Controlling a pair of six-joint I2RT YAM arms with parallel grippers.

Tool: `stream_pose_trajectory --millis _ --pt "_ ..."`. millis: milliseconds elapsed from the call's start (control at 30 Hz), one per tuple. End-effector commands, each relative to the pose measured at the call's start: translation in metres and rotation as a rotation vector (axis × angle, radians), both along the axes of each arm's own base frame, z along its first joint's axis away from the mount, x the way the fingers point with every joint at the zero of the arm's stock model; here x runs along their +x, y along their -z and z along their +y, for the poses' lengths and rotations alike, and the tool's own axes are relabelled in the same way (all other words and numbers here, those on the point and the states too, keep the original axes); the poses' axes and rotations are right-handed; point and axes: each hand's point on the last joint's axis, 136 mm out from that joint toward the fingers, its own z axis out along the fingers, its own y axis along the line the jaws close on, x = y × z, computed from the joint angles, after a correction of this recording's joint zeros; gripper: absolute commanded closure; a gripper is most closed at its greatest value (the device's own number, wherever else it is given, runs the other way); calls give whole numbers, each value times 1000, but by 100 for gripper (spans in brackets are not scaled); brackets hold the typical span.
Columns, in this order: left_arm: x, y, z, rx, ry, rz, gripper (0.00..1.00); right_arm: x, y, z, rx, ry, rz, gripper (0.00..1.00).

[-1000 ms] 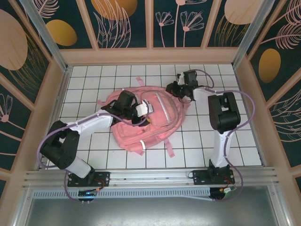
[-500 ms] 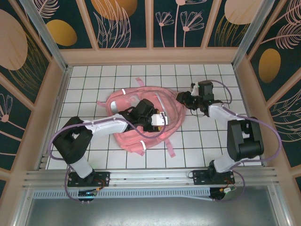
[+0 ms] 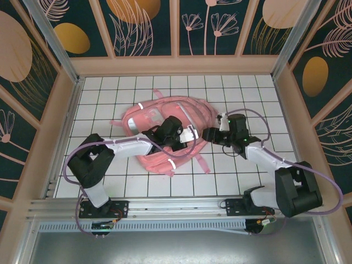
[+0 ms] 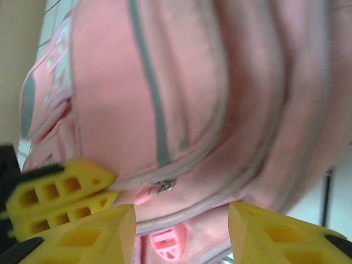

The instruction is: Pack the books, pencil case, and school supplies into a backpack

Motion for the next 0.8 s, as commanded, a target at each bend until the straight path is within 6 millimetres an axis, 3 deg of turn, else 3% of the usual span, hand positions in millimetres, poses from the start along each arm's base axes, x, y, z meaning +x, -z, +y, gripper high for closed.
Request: stream_pose_trajectory --millis 0,67,200,300,500,600,700,767 --pt "12 -43 3 -164 -55 8 100 0 -16 19 -15 -132 -197 51" --pt "16 -58 3 -238 -59 23 100 4 -15 26 -19 -165 -197 50" --pt "14 -57 9 -302 -60 75 100 12 -6 44 2 -231 -120 50" --pt "11 -55 4 -315 -25 112 100 11 -10 61 8 -293 -152 50" --pt "6 -56 -1 -346 12 129 100 22 -1 64 -109 -266 -204 54" --pt "2 -57 -3 -351 32 137 100 24 0 68 -147 -276 -235 67" --pt "0 -58 -2 -358 45 134 100 29 4 67 -172 -270 -244 75" --pt "-1 -61 0 -369 51 129 100 34 8 64 -198 -253 -248 89"
